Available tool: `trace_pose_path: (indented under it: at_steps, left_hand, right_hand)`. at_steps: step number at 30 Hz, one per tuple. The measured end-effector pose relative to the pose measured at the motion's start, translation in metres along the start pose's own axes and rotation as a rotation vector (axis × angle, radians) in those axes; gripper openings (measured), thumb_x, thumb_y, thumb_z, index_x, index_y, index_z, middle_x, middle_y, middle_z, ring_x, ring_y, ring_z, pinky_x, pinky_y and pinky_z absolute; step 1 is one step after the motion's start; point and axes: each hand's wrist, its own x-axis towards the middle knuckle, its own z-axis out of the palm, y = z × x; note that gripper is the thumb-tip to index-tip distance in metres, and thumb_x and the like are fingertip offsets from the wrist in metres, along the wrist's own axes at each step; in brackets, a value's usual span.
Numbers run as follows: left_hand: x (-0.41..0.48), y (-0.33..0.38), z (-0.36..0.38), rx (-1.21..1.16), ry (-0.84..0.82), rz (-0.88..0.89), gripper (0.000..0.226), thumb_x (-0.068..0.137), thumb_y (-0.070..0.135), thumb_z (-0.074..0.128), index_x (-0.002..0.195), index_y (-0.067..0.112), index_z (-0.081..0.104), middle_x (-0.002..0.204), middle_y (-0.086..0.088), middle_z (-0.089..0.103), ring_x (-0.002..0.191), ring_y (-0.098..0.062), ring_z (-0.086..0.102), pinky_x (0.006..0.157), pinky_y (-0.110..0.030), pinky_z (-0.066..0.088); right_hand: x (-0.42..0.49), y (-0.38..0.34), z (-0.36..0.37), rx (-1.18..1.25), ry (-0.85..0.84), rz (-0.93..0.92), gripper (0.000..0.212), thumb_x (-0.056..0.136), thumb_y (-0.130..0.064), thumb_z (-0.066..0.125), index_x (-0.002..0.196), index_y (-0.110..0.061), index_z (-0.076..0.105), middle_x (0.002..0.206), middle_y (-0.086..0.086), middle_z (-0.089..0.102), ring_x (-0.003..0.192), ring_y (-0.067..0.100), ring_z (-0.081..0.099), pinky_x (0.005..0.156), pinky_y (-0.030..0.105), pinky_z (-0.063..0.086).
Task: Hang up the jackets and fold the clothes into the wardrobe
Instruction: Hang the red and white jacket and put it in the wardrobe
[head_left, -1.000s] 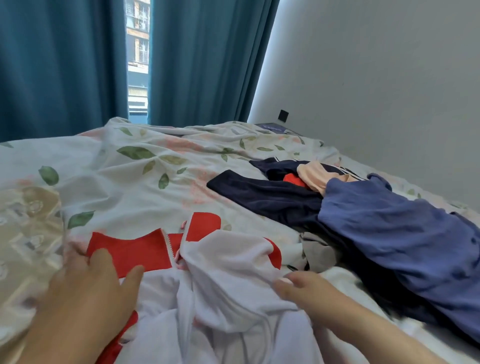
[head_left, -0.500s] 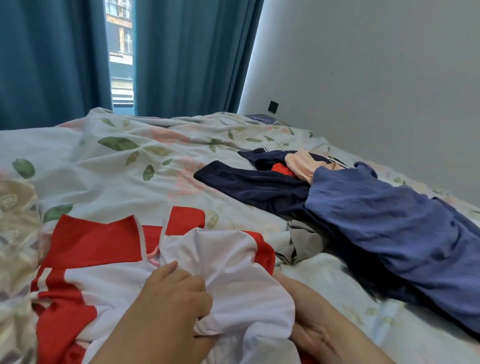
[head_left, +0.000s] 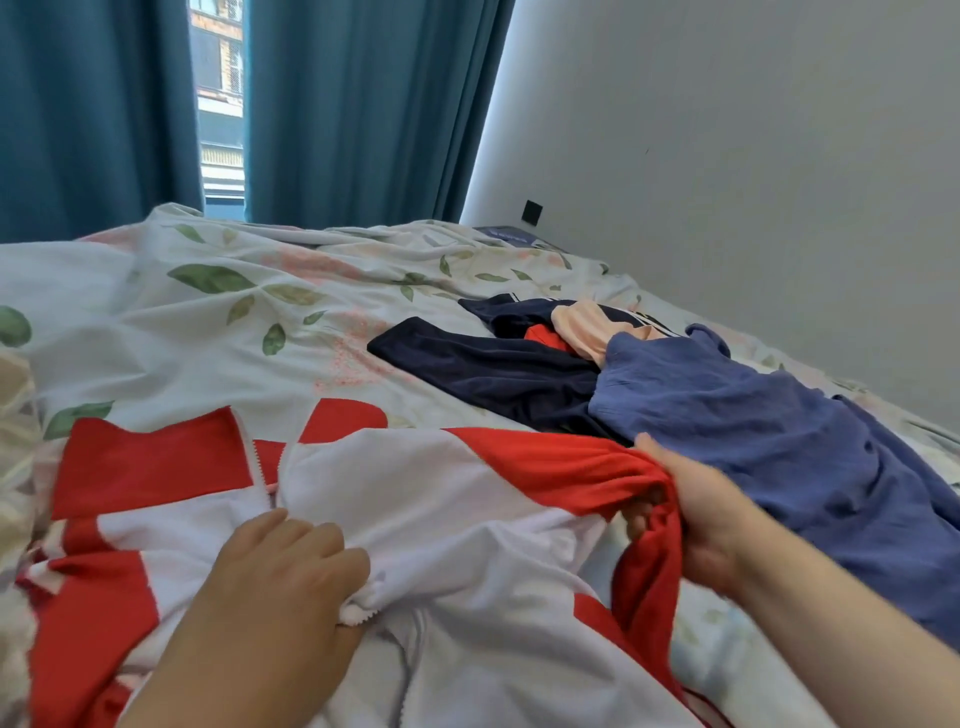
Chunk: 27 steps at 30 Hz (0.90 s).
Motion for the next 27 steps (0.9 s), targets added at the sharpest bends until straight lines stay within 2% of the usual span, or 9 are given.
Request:
trace_pose_path:
  at_steps: [3,7,9,11,14,16,19,23,27]
  left_hand:
    - [-0.002,0.004,0.005,-0.006,-0.05,0.009,0.036,0.065,0.052,0.043,0.065,0.027,0.069,0.071,0.009,0.065,0.072,-0.015,0.071,0.088,-0.043,0.034]
    - [0.002,0.003,0.008,0.079,-0.177,0.081,0.041,0.066,0.047,0.043,0.076,0.031,0.079,0.087,0.004,0.076,0.082,-0.015,0.074,0.087,-0.039,0.041]
    - [0.001,0.002,0.008,0.052,-0.196,0.052,0.034,0.056,0.038,0.059,0.08,0.027,0.081,0.09,0.0,0.076,0.084,-0.017,0.074,0.09,-0.038,0.04]
    - [-0.002,0.004,0.009,-0.082,-0.196,-0.017,0.043,0.051,0.019,0.059,0.089,0.022,0.079,0.099,-0.002,0.074,0.094,-0.016,0.072,0.099,-0.032,0.032]
    - [-0.002,0.003,0.004,-0.378,-0.184,-0.196,0.061,0.066,0.018,0.05,0.121,0.042,0.054,0.134,0.033,0.037,0.125,0.02,0.029,0.101,0.004,0.011]
    - [-0.005,0.003,0.0,-0.459,-0.108,-0.287,0.054,0.066,0.032,0.046,0.114,0.057,0.043,0.122,0.051,0.028,0.118,0.032,0.018,0.096,0.005,0.017]
    - [-0.001,-0.001,-0.01,-0.515,0.042,-0.39,0.037,0.077,0.023,0.058,0.103,0.049,0.056,0.111,0.037,0.052,0.111,0.014,0.044,0.088,-0.01,0.034]
    - [0.002,-0.013,-0.028,-0.327,0.288,-0.549,0.028,0.08,0.02,0.055,0.104,0.024,0.068,0.104,0.015,0.062,0.101,-0.009,0.052,0.085,-0.015,0.035]
    - [-0.008,-0.031,-0.061,-0.097,0.171,-0.861,0.034,0.084,0.023,0.051,0.114,0.016,0.064,0.112,-0.007,0.063,0.105,-0.031,0.054,0.094,-0.042,0.04]
  right_hand:
    - [0.018,-0.019,-0.016,-0.569,0.196,-0.337,0.041,0.096,-0.04,0.058,0.08,-0.003,0.064,0.069,0.007,0.062,0.066,0.022,0.057,0.062,0.031,0.047]
    - [0.009,0.01,0.001,-1.257,0.328,-0.699,0.015,0.091,-0.021,0.066,0.104,-0.015,0.07,0.103,0.004,0.065,0.101,0.023,0.06,0.095,0.036,0.046]
    - [-0.013,0.051,0.024,-1.363,0.21,-1.036,0.025,0.085,-0.019,0.066,0.11,-0.019,0.069,0.12,0.006,0.064,0.114,0.025,0.061,0.105,0.038,0.046]
    - [-0.038,0.098,0.056,-1.422,-0.066,-1.238,0.036,0.08,-0.039,0.06,0.114,-0.028,0.066,0.128,0.005,0.065,0.117,0.019,0.063,0.101,0.037,0.048]
    - [-0.054,0.15,0.099,-1.5,-0.097,-1.238,0.045,0.088,-0.051,0.039,0.106,-0.03,0.075,0.116,0.0,0.072,0.109,0.014,0.068,0.1,0.04,0.047]
    - [-0.057,0.16,0.115,-1.424,-0.069,-1.135,0.049,0.095,-0.044,0.033,0.099,-0.027,0.079,0.108,-0.001,0.075,0.102,0.014,0.071,0.097,0.04,0.042]
    - [-0.06,0.16,0.112,-1.39,-0.082,-1.072,0.048,0.081,-0.05,0.044,0.109,-0.027,0.076,0.117,-0.003,0.071,0.107,0.013,0.069,0.097,0.036,0.039]
    - [-0.052,0.162,0.1,-1.117,-0.173,-1.076,0.048,0.083,-0.048,0.046,0.111,-0.023,0.076,0.123,-0.001,0.069,0.115,0.014,0.064,0.1,0.03,0.037]
    - [-0.052,0.16,0.101,-1.037,-0.183,-1.064,0.052,0.077,-0.053,0.048,0.109,-0.022,0.076,0.122,0.0,0.069,0.114,0.016,0.064,0.1,0.035,0.044]
